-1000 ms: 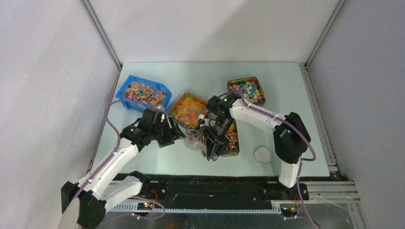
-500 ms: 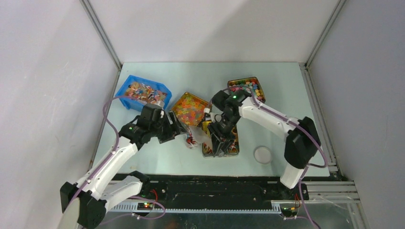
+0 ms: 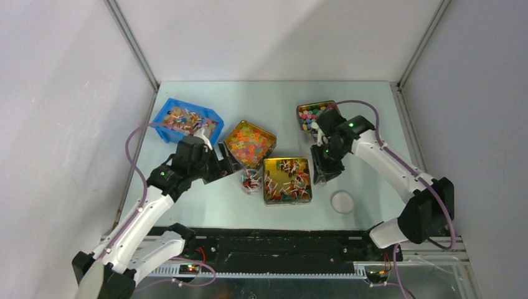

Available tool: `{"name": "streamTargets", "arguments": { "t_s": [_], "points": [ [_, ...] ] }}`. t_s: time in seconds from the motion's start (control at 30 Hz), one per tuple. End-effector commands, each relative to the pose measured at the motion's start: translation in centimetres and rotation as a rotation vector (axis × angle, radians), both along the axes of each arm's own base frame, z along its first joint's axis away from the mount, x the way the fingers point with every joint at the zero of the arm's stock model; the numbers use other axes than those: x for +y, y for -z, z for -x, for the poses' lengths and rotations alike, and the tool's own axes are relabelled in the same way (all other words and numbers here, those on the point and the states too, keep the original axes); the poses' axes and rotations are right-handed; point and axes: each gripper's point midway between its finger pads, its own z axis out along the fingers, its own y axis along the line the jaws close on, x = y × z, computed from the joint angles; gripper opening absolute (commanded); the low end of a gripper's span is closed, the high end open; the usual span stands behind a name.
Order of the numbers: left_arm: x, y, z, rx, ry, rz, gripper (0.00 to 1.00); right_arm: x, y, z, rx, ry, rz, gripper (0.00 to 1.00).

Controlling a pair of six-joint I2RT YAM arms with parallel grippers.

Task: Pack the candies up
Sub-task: Place the spatula at the center of the board, then pick up the bottle lid at the center of the board.

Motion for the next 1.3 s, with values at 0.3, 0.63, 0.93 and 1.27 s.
{"name": "streamTargets", "arguments": {
  "t_s": [0.3, 0.63, 0.93, 1.27],
  "points": [
    [-0.2, -0.7, -0.2, -0.062, 0.001, 0.044, 0.9, -12.6, 4.1, -3.3, -0.122, 0.558, 0.197, 0.0],
    [-0.2, -0.9, 0.4, -0.064, 0.005, 0.058, 0.9, -16.2, 8.5, -6.1, -0.054, 0.693, 0.276, 0.0],
    [0.3, -1.6, 0.8, -0.075, 0.013, 0.03, 0.9, -15.9, 11.5, -6.8, 0.032, 0.645, 0.252, 0.35],
    [0.4, -0.9, 1.0, -0.06, 0.022, 0.019, 0.9, -15.0, 9.1, -6.5, -0.014, 0.628, 0.182, 0.82]
  ]
}}
